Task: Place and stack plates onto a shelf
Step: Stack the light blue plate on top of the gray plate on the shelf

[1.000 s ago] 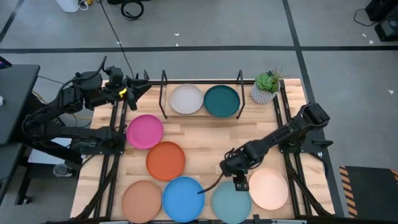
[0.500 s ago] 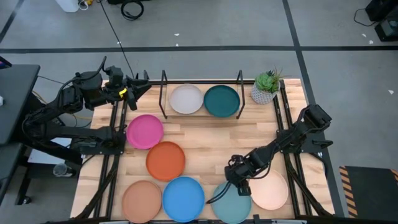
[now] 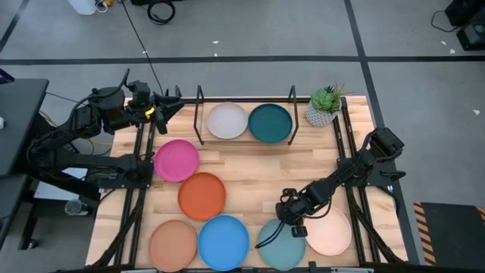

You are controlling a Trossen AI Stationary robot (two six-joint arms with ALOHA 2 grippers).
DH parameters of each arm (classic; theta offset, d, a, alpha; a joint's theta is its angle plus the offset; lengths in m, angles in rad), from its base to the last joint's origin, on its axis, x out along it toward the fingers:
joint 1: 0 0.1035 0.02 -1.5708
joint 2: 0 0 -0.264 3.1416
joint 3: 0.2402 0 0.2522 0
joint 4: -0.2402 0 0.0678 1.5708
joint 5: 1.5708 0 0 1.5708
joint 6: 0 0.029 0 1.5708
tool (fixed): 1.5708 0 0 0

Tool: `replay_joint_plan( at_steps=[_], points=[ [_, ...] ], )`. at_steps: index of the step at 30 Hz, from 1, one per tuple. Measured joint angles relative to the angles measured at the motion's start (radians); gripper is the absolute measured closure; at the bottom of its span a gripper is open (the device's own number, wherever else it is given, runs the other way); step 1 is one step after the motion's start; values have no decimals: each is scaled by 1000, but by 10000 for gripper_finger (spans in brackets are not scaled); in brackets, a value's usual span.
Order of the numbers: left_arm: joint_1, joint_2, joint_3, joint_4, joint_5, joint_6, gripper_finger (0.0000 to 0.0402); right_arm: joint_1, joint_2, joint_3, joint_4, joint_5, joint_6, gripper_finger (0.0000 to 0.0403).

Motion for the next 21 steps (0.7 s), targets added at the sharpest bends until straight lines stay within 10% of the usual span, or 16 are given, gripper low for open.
replay_joint_plan(
  at_steps=[10, 21],
  points=[
    [1, 0, 0, 0, -7, -5, 249, -54, 0, 1, -1, 42, 25, 386],
    [1, 0, 0, 1, -20, -3, 249, -292, -148, 51, -114, 125, -125, 387]
  ],
)
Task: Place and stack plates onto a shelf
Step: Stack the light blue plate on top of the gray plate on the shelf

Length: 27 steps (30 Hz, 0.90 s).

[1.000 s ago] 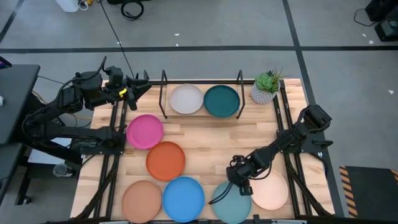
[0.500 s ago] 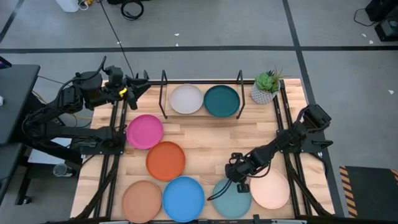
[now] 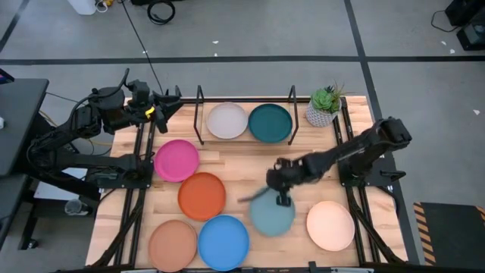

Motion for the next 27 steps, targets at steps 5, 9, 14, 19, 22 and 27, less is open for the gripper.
replay_joint_plan(
  at_steps=[5, 9, 14, 19, 22, 27],
  points=[
    [0, 0, 0, 0, -21, 1, 249, -165, -44, 95, -8, -5, -66, 387],
    [0, 0, 0, 1, -36, 2, 249, -283, -22, 246, -28, -8, -131, 387],
    [0, 0, 0, 3, -36, -8, 249, -425, 106, 477, -138, -16, -246, 387],
    [0, 0, 0, 7, -36, -14, 249, -556, 253, 692, -199, -47, -328, 387],
    [0, 0, 0, 8, -36, -34, 249, -624, 327, 794, -199, -80, -344, 387],
    [0, 0, 0, 8, -39, -36, 249, -708, 434, 903, -191, -112, -405, 387]
  ],
)
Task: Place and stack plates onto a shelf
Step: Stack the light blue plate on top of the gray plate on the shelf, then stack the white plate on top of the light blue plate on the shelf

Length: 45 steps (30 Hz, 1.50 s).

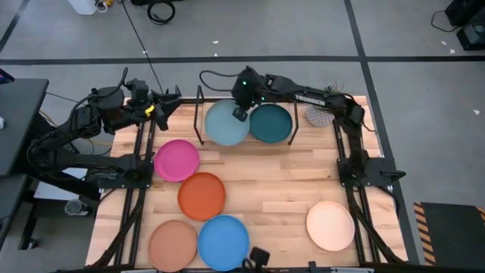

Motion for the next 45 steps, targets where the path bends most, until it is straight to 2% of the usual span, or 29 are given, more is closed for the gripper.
replay_joint_plan(
  at_steps=[5, 16, 26, 32, 35, 40, 45],
  points=[
    [0, 0, 0, 0, 0, -25, 249, -54, 70, 30, 63, -74, -8, 387],
    [0, 0, 0, 0, 0, -33, 249, -113, 143, 30, 114, -118, -30, 383],
    [0, 0, 0, 0, -10, -32, 249, -120, 154, 28, 105, -127, -39, 327],
    [0, 0, 0, -1, -11, -32, 249, -125, 112, 28, 71, -137, -61, 311],
    [0, 0, 0, -2, -11, -33, 249, -118, 62, 28, 24, -212, -66, 311],
    [0, 0, 0, -2, -10, -26, 249, -48, -6, 29, -130, -420, -130, 313],
    [0, 0, 0, -12, -7, -24, 249, 87, -31, 29, -364, -433, -317, 313]
  ],
)
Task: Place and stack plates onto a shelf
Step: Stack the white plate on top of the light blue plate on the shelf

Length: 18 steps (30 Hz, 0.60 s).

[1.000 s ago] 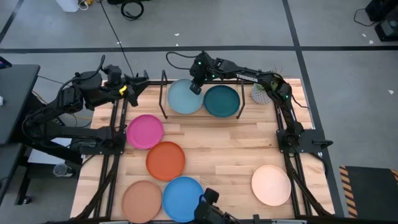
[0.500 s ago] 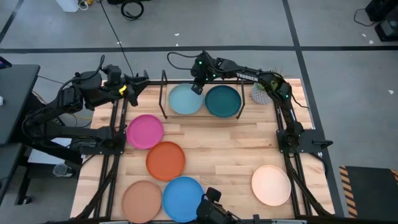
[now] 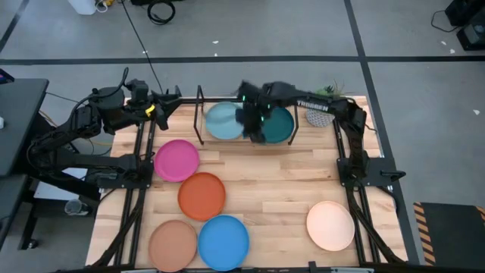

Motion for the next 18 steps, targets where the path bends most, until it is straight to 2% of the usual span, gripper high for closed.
replay_joint_plan(
  at_steps=[4, 10, 18],
  points=[
    [0, 0, 0, 0, 26, 19, 249, 110, -2, 0, -170, 6, -70, 313],
    [0, 0, 0, -1, 44, 30, 249, 248, -4, -64, -340, 3, -33, 313],
    [0, 0, 0, -3, 46, 53, 249, 436, -132, -358, -282, 38, 112, 313]
  ],
)
